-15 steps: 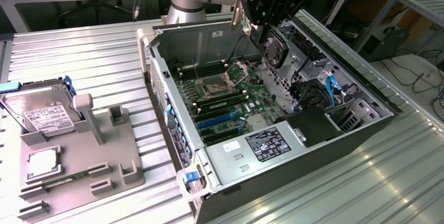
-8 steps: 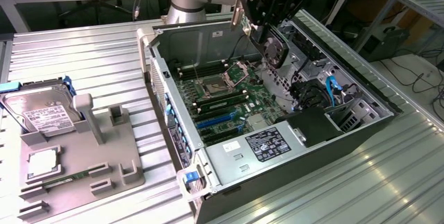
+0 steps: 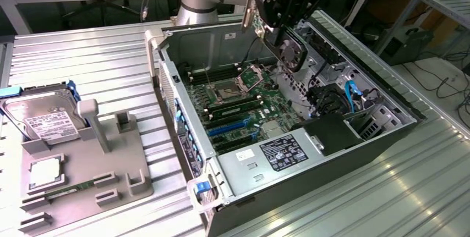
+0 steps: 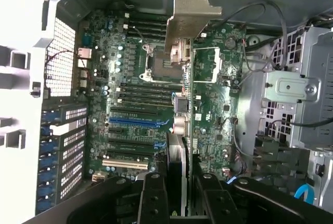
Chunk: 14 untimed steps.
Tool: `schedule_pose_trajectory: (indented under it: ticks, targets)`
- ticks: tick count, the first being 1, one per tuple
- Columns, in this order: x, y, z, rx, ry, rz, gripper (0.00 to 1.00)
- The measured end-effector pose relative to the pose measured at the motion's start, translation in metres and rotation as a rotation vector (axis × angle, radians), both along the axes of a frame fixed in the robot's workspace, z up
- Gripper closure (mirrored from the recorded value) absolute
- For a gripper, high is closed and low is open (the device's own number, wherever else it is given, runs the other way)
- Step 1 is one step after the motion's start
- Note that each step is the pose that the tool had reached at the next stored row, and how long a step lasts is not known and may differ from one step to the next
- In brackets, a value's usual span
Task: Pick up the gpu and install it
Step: 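Insert the gpu into the slot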
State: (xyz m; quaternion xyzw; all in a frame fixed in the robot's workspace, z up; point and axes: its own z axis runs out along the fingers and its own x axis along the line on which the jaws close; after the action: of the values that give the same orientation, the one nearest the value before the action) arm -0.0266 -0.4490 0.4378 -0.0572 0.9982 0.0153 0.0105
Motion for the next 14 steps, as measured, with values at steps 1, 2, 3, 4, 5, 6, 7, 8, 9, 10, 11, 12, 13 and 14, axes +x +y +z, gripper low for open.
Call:
schedule_pose_trajectory:
  ticks: [1, 2, 3, 4, 5, 6, 7, 8, 9, 10, 11, 12, 13, 14]
  targets:
    - [0.0000, 0.0000, 0.0000, 0.0000, 0.0000, 0.010, 0.73]
    - [0.0000, 0.0000, 0.0000, 0.0001, 0.0000, 0.019, 0.73]
    - [0.0000, 0.0000, 0.0000, 0.0000, 0.0000, 0.028, 0.73]
    - [0.0000, -0.0001, 0.0000, 0.0000, 0.0000, 0.037, 0.73]
    - [0.0000, -0.0001, 0.0000, 0.0000, 0.0000, 0.048, 0.73]
    - [0.0000, -0.0001, 0.0000, 0.0000, 0.0000, 0.057, 0.73]
    - [0.0000, -0.0001, 0.0000, 0.0000, 0.0000, 0.068, 0.73]
    - [0.0000, -0.0001, 0.0000, 0.0000, 0.0000, 0.081, 0.73]
    - [-0.0001, -0.0003, 0.0000, 0.0001, 0.0000, 0.098, 0.73]
    - [-0.0001, -0.0004, 0.0000, 0.0001, 0.0000, 0.107, 0.73]
    - [-0.0001, -0.0004, 0.0000, 0.0000, 0.0000, 0.112, 0.73]
    - [-0.0001, -0.0006, 0.0000, 0.0000, 0.0000, 0.122, 0.73]
    - [-0.0001, -0.0006, 0.0000, 0.0001, 0.0000, 0.128, 0.73]
    - [-0.0001, -0.0008, 0.0000, 0.0001, 0.0000, 0.134, 0.73]
